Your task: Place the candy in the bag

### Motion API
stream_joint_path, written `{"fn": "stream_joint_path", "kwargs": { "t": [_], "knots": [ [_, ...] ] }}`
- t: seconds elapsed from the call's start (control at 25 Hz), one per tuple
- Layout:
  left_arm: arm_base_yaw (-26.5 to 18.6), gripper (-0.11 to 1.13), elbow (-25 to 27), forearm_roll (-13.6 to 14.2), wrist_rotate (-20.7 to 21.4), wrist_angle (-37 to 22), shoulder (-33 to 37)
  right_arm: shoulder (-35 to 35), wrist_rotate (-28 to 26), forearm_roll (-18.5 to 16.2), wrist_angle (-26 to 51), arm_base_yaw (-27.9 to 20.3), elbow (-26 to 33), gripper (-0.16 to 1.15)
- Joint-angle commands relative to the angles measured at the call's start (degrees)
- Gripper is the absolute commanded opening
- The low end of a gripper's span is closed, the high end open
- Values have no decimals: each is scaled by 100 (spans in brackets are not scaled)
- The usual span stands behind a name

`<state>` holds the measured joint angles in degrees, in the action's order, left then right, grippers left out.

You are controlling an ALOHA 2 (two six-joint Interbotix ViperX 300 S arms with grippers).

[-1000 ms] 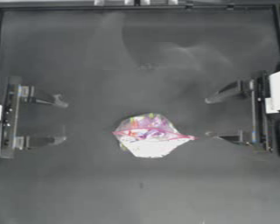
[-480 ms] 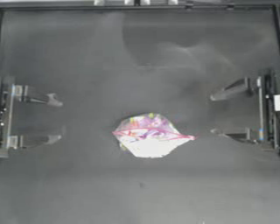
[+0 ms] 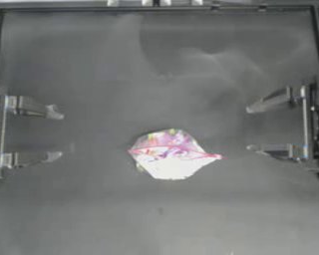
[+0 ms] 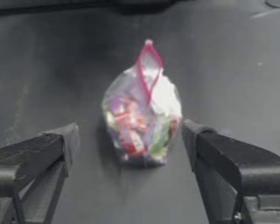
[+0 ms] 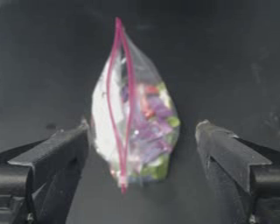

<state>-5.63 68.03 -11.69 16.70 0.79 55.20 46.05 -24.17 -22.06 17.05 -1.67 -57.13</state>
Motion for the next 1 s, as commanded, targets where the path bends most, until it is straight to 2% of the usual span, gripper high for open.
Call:
{"fn": "stream_joint_path", "kwargs": {
  "t": [0.04,1.0],
  "knots": [
    [-18,100,-9,-44,-9,18,70,0,-9,9,-18,-26,35,100],
    [-70,99,176,-149,-9,-149,879,589,-97,-9,-26,-26,-264,100]
  ]
}}
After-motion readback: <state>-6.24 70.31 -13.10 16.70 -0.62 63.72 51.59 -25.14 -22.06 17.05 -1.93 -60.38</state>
